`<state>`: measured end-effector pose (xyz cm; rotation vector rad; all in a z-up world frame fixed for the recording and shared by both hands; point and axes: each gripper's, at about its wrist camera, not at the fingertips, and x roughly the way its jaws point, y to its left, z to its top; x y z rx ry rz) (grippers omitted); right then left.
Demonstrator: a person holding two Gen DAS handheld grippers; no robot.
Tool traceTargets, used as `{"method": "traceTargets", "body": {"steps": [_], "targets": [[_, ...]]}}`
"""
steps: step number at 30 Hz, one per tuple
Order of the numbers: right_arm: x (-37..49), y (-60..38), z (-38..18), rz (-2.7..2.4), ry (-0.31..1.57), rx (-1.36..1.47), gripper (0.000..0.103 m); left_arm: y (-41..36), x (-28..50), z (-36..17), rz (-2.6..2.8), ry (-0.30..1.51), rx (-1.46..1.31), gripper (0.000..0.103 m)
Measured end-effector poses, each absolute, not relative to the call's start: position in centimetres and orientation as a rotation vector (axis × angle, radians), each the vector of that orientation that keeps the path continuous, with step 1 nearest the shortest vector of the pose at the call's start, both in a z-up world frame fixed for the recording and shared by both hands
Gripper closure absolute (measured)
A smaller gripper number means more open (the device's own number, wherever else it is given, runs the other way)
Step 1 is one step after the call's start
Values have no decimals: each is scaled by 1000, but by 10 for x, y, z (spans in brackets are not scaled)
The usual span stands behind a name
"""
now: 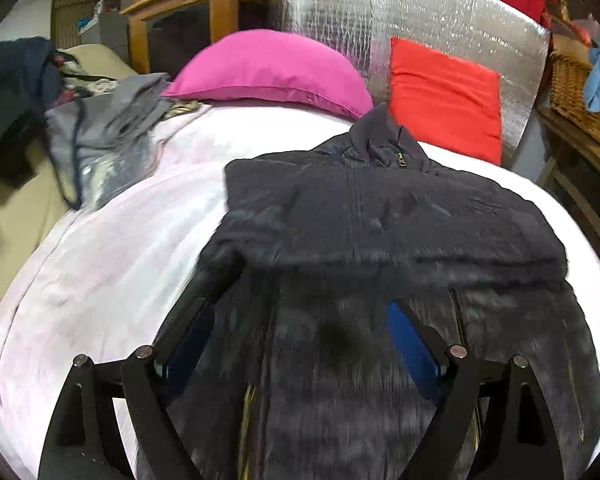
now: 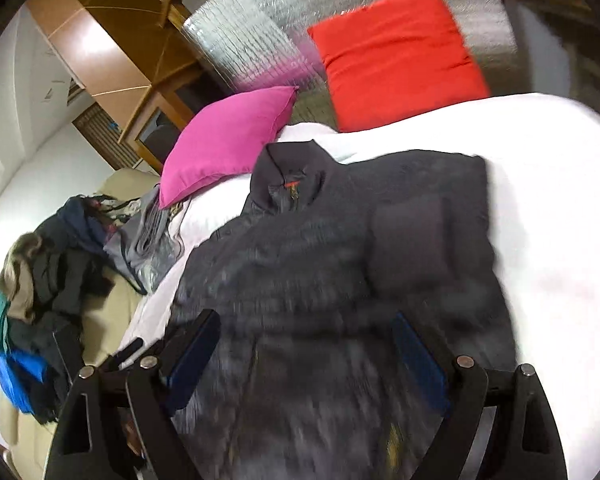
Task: Fold large clothes
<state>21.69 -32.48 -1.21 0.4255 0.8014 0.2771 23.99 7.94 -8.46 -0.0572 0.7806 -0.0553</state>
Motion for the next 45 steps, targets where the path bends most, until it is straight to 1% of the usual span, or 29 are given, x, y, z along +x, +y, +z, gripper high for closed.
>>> {"method": "traceTargets", "body": {"steps": [5, 8, 16, 22, 28, 45], "targets": [[126, -335, -15, 225, 790, 400, 13, 94, 176, -78, -43, 764, -104, 15], [73, -342, -26, 201, 794, 432, 13, 101, 142, -76, -33, 769, -132, 15], [-1, -356, -37, 164, 766, 551, 13, 115, 76, -63, -14, 754, -215, 15], [-22, -360, -28, 153, 727, 579, 13, 122, 53, -55, 15, 748, -241, 15], [-39, -348, -11, 167, 683, 522, 13, 120, 41, -45, 43, 746, -228, 15], [-48, -324, 1, 189, 671, 437, 13, 119, 30, -41, 46, 731, -220, 15]]}}
